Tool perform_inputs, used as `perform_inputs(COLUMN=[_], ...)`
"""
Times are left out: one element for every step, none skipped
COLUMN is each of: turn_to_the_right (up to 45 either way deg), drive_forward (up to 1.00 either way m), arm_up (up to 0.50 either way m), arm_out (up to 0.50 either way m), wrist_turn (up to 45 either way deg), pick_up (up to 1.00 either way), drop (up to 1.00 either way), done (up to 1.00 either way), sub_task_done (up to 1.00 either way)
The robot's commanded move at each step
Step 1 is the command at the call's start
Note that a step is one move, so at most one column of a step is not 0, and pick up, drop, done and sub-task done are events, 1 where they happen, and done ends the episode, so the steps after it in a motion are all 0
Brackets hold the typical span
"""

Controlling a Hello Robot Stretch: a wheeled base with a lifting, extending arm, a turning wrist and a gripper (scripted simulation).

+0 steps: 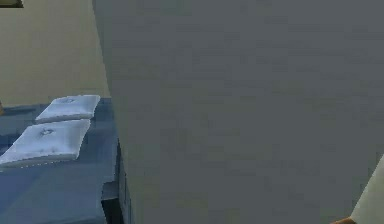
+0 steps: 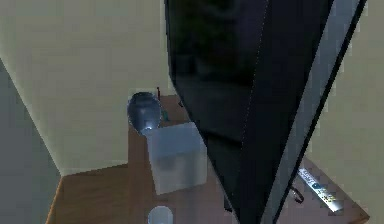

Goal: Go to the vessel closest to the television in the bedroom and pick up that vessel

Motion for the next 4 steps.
perform_inputs(turn_to_the_right=[0.0, 21.0, 0.0, 45.0], drive_forward=[0.10, 0.00, 0.20, 0.00], arm_up=[0.00, 0.00, 0.00, 0.00], arm_out=[0.00, 0.00, 0.00, 0.00], wrist_turn=[0.0, 0.0, 0.0, 0.0], pick_up=[0.00, 0.00, 0.00, 0.00], drop=[0.00, 0.00, 0.00, 0.00], done=[0.00, 0.00, 0.00, 0.00], sub_task_done=[0.00, 0.00, 0.00, 0.00])
